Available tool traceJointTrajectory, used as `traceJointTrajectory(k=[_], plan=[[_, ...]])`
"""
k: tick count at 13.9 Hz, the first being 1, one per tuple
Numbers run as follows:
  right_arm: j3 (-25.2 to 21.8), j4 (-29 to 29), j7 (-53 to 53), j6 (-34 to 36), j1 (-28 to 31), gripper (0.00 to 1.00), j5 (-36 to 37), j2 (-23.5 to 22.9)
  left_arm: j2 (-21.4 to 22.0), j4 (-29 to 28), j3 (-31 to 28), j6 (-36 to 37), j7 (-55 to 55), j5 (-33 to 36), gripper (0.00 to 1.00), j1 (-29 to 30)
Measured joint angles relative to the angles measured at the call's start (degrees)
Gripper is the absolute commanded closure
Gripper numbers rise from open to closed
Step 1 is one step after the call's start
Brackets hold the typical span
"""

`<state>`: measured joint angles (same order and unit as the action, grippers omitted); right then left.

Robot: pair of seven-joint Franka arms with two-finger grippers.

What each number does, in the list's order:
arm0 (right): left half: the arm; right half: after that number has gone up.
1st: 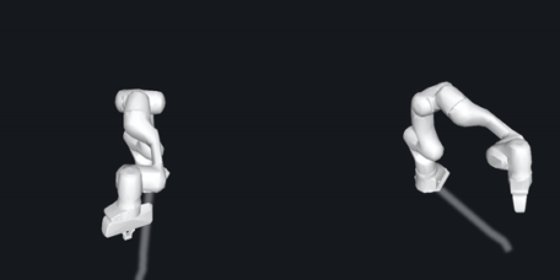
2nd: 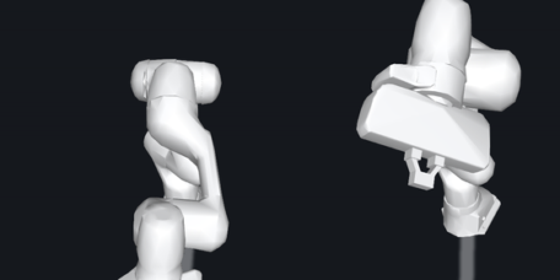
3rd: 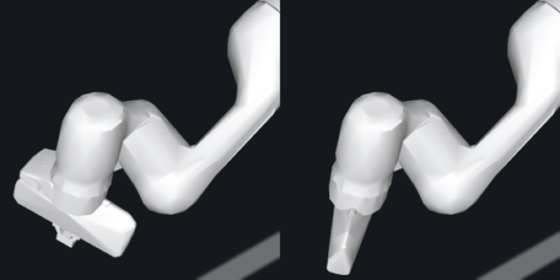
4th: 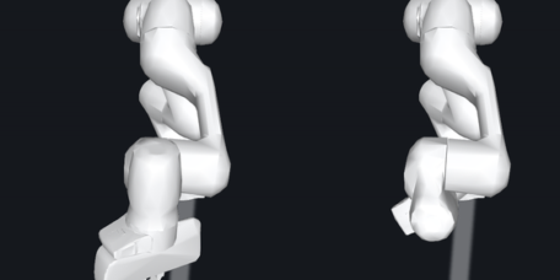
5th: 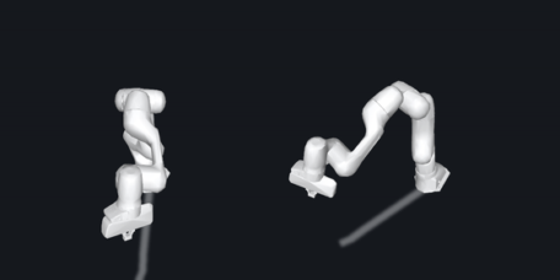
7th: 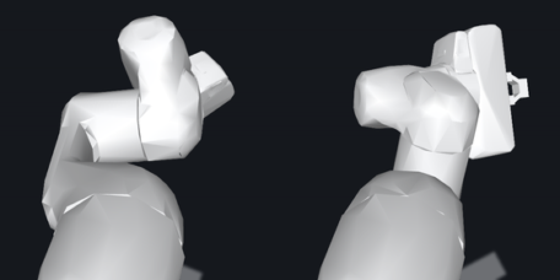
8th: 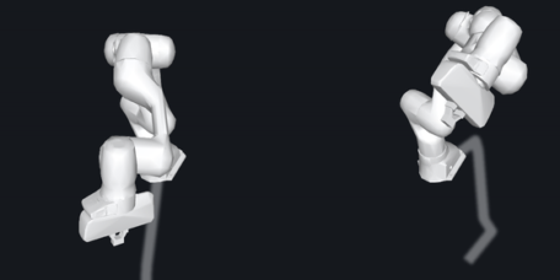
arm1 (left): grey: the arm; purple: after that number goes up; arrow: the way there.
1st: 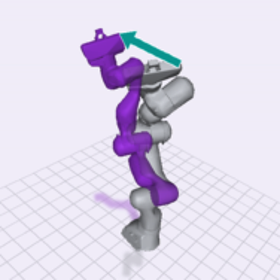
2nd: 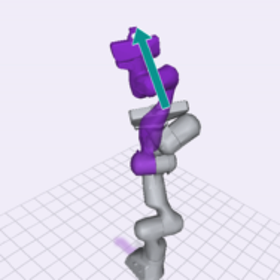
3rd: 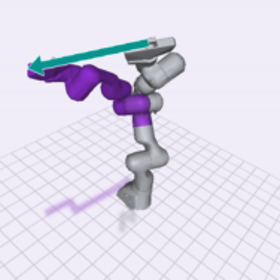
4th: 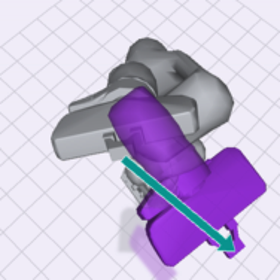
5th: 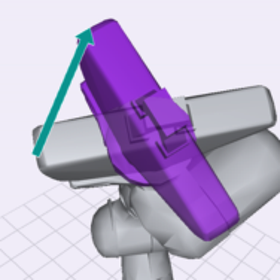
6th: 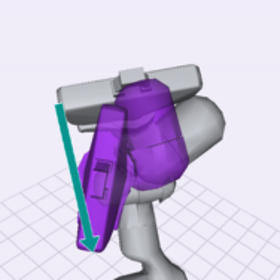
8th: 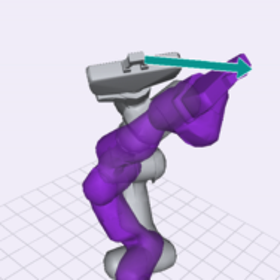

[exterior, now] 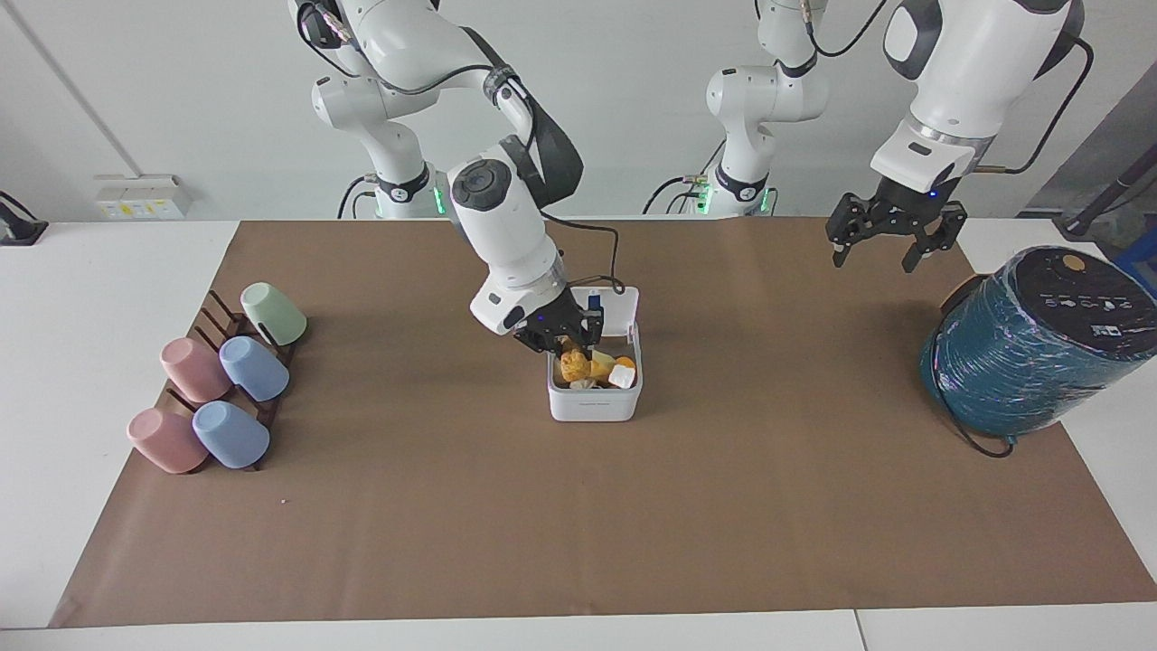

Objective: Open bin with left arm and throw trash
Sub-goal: 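Lower the brown potato into the bin and open the right gripper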

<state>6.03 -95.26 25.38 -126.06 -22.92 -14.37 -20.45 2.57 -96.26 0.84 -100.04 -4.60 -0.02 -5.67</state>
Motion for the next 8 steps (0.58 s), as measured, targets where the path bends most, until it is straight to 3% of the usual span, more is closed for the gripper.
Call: traceJointTrajectory(k=[8], plan=[[0.0,-1.3,0.0,1.4,0.0,1.0,-1.5,0.0,-1.2,3.0,0.1,4.3,-0.1,0.0,0.0,0.7]])
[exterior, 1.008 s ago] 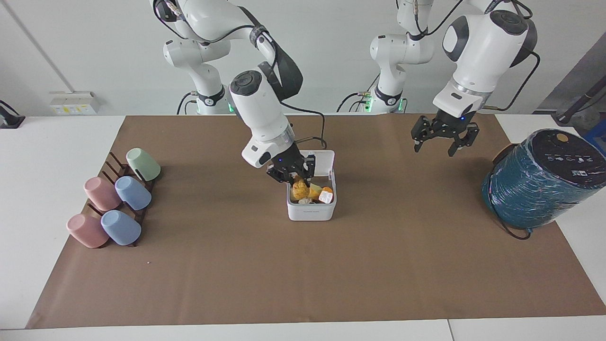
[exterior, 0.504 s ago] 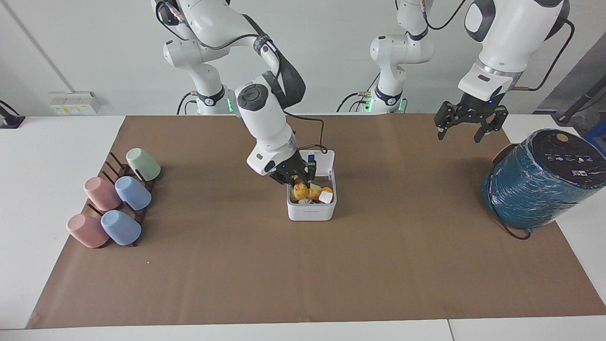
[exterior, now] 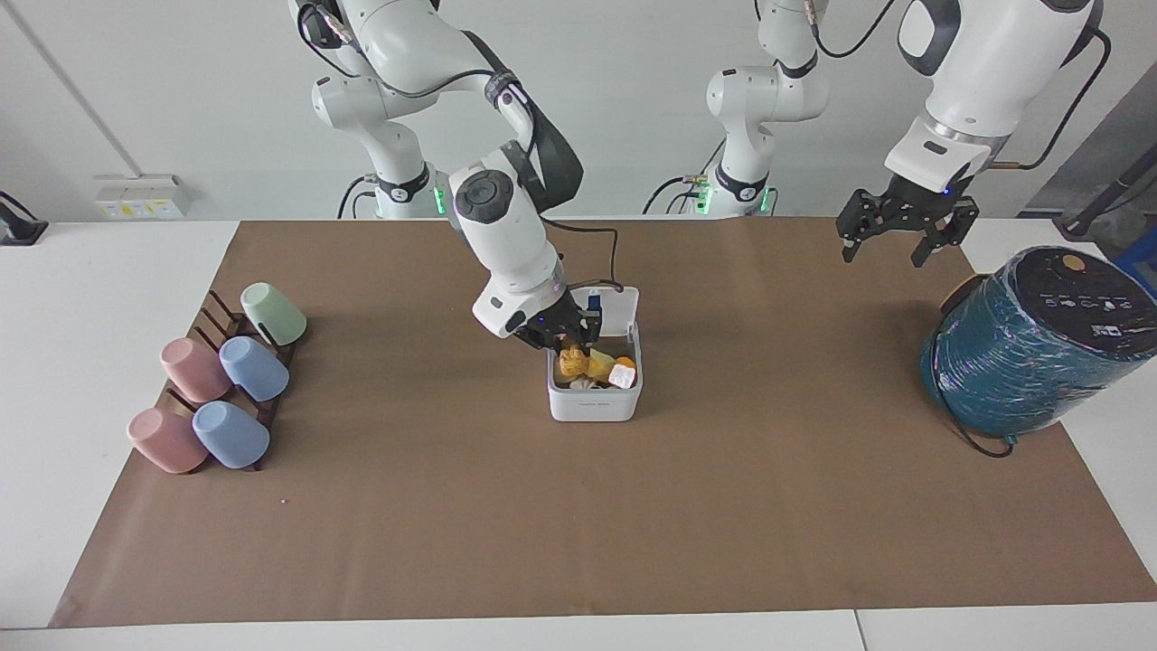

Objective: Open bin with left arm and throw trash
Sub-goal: 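Lower the brown potato into the bin and open the right gripper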

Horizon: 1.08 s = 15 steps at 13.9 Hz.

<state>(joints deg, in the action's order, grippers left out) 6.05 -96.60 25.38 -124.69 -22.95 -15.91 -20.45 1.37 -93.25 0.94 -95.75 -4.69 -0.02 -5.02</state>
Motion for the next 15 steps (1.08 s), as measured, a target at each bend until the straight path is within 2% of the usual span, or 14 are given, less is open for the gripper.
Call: traceJointTrajectory(k=[10,11,12,15], plan=[[0.0,-0.6,0.0,-0.2,-0.7,0.98,-0.2,-0.8,-0.1,-0.1,0.1,1.2,-0.1,0.0,0.0,0.0],[0.0,-0.6,0.0,-0.4,-0.7,0.95,-0.2,-1.0,-0.1,-0.1,0.1,1.2,-0.1,0.0,0.0,0.0],[0.0,-0.6,0.0,-0.7,-0.7,0.83,-0.2,-1.2,-0.1,-0.1,0.1,1.2,-0.1,0.0,0.0,0.0],[0.0,-0.6,0.0,-1.2,-0.7,0.6,-0.2,-1.2,-0.1,-0.1,0.1,1.2,-0.1,0.0,0.0,0.0]])
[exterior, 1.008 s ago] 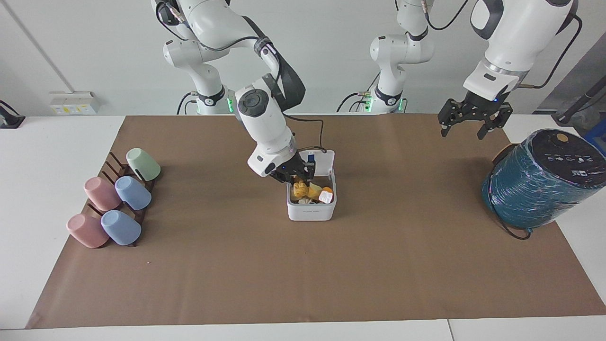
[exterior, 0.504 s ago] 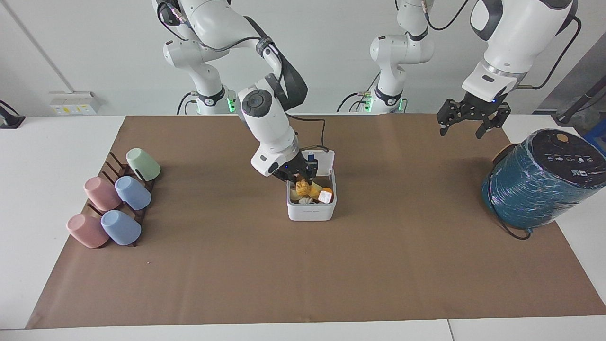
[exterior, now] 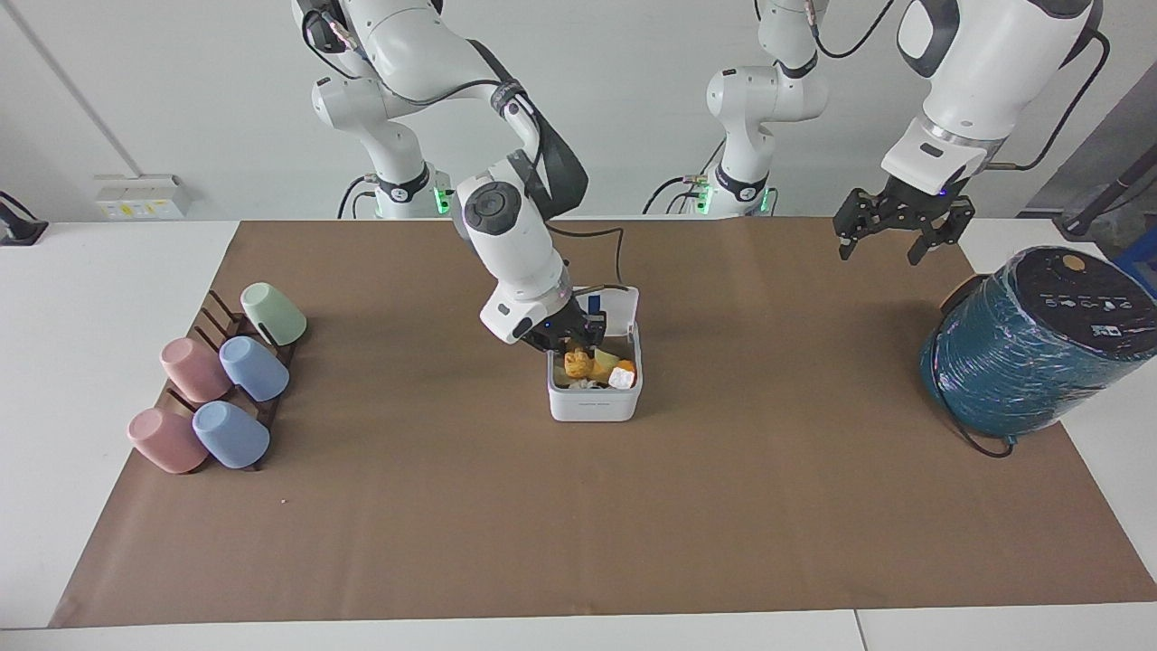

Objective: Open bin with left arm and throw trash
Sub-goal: 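Lower the brown potato into the bin and open the right gripper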

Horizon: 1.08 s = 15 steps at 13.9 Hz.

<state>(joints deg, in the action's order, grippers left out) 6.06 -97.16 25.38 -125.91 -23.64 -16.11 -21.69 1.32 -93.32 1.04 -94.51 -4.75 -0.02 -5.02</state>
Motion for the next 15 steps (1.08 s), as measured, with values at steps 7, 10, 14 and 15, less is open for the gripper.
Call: traceJointTrajectory(k=[7,10,14,15], plan=[[0.0,0.1,0.0,-0.3,-1.0,0.4,0.0,0.0,0.0,0.0,0.0,0.0,0.0,0.0,0.0,0.0],[0.0,0.3,0.0,-0.2,-1.1,0.35,0.0,0.0,0.0,0.0,0.0,0.0,0.0,0.0,0.0,0.0],[0.0,0.9,0.0,0.1,-1.2,0.26,0.0,0.9,0.0,0.0,0.0,0.0,0.0,0.0,0.0,0.0],[0.0,1.0,0.0,0.5,-1.2,0.21,0.0,1.3,0.0,0.0,0.0,0.0,0.0,0.0,0.0,0.0]])
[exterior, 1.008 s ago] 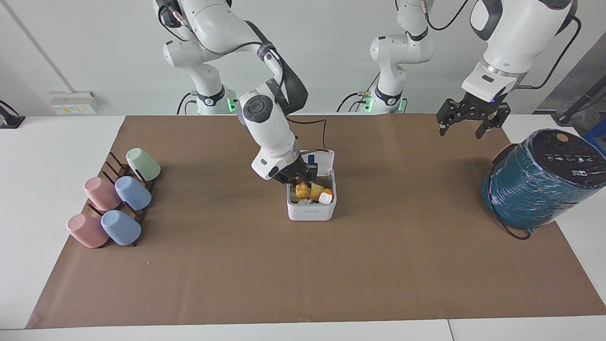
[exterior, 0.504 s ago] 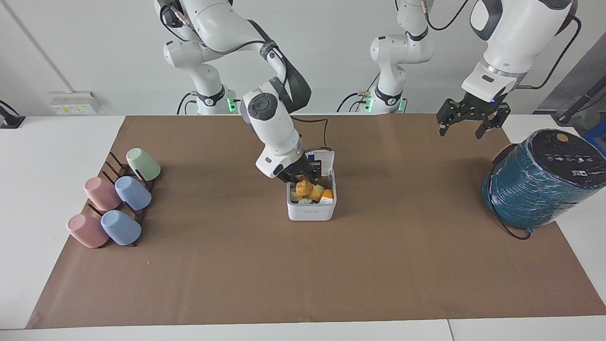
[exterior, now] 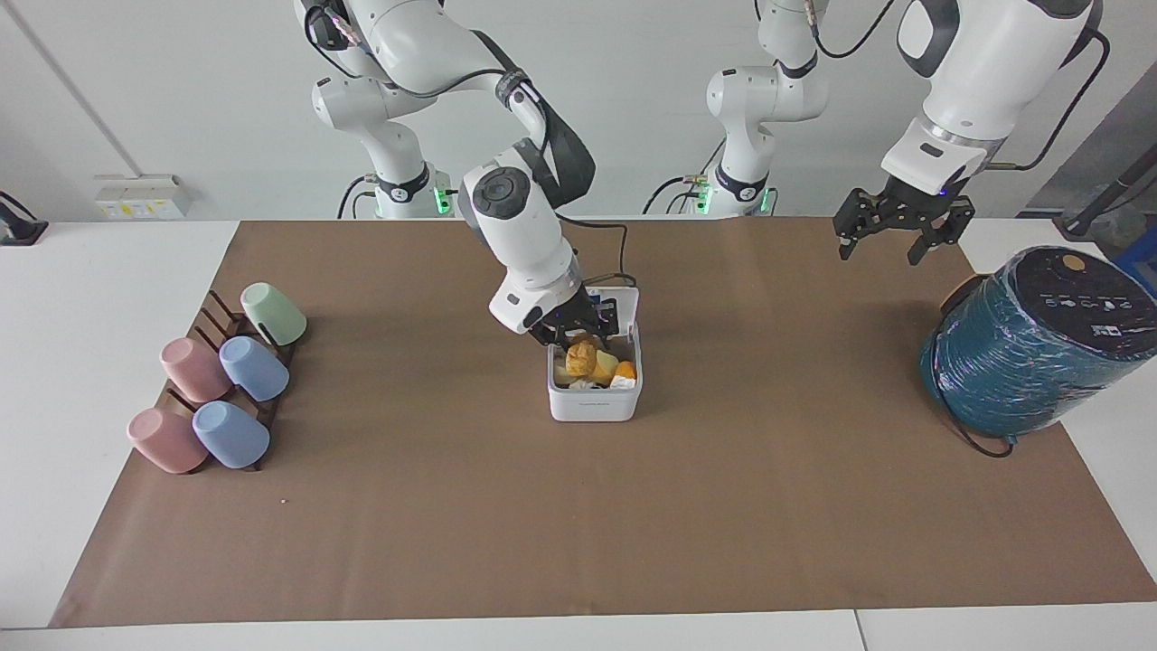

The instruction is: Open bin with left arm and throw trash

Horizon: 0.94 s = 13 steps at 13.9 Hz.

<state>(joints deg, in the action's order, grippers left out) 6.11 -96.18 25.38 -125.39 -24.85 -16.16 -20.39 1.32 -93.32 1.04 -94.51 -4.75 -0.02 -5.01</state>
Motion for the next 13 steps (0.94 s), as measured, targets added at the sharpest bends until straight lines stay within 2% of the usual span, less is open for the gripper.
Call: traceJointTrajectory(k=[2,6,9,11,13], plan=[[0.0,0.2,0.0,1.7,0.0,0.0,0.0,1.4,0.0,0.0,0.0,0.0,0.0,0.0,0.0,0.0],[-0.2,0.2,0.0,3.8,0.1,0.0,0.0,4.6,0.0,0.0,0.0,0.0,0.0,0.0,0.0,0.0],[-0.7,0.7,0.0,3.6,0.4,0.0,0.3,5.4,0.0,0.0,0.0,0.0,0.0,0.0,0.0,0.0],[-1.7,1.5,0.0,3.2,1.3,0.0,4.7,5.5,0.0,0.0,0.0,0.0,0.0,0.0,0.0,0.0],[-2.4,2.4,-1.3,3.2,4.6,0.0,11.4,6.5,0.0,0.0,0.0,0.0,0.0,0.0,0.0,0.0]])
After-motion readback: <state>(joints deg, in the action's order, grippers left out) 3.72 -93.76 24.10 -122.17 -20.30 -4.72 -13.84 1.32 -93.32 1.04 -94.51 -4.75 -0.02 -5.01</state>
